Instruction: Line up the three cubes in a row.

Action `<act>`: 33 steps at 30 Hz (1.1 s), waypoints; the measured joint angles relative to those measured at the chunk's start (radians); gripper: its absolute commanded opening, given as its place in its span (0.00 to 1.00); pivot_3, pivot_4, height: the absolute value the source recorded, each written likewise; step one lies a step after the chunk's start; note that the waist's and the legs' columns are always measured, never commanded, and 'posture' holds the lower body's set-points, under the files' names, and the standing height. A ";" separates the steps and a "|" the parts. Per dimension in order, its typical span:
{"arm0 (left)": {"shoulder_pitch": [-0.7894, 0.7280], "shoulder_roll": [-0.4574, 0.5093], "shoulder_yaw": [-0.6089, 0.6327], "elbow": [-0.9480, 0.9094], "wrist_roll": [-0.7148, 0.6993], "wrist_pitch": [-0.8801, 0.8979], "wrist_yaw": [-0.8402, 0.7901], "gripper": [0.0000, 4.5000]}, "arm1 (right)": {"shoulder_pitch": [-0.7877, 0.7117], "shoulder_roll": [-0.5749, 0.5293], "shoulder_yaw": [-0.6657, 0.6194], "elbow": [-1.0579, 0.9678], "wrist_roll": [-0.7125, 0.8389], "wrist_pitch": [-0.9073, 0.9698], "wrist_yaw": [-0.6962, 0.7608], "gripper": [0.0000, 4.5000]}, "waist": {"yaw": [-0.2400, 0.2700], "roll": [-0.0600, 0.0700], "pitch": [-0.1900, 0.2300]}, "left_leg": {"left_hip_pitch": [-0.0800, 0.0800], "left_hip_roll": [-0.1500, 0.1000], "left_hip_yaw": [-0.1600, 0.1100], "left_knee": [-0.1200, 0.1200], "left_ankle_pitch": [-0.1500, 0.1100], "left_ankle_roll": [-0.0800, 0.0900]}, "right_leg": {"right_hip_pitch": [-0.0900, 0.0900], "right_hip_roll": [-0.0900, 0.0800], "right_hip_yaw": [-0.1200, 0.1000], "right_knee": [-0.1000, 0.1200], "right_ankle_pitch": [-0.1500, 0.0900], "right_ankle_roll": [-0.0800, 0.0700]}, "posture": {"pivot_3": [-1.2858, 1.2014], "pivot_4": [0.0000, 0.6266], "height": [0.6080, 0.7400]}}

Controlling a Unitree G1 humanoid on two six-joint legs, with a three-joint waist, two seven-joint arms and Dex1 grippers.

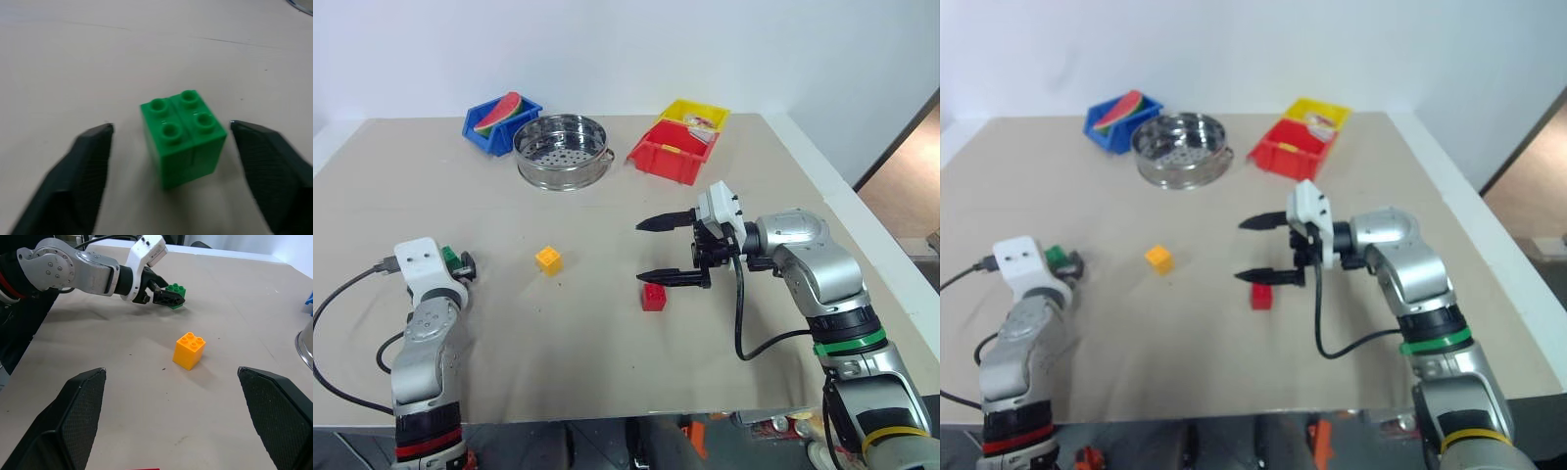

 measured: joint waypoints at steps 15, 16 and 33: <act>0.009 0.100 0.017 0.037 -0.056 -0.027 -0.171 0.29 | 0.000 -0.009 -0.002 0.000 0.002 -0.003 -0.002 1.00 | -0.001 0.000 0.000 | 0.000 0.001 0.000 0.000 0.000 0.000 | -0.001 0.001 0.000 0.000 0.000 0.000 | 0.52 0.24 1.00; 0.014 0.129 0.021 0.037 -0.074 -0.042 -0.223 0.29 | 0.000 -0.009 -0.005 0.000 0.004 0.001 -0.002 1.00 | -0.001 0.000 0.000 | 0.000 0.001 0.000 0.000 0.000 0.000 | -0.001 0.001 -0.001 0.000 0.000 0.000 | 0.52 0.24 1.00; -0.262 0.516 -0.407 -0.061 -0.340 -0.084 -1.160 0.29 | 0.072 -0.111 -0.134 -0.120 0.099 0.161 -0.079 1.00 | -0.003 -0.001 0.001 | -0.003 -0.002 0.003 -0.001 0.000 0.000 | -0.002 -0.001 0.003 -0.002 -0.001 0.002 | 0.52 0.24 1.00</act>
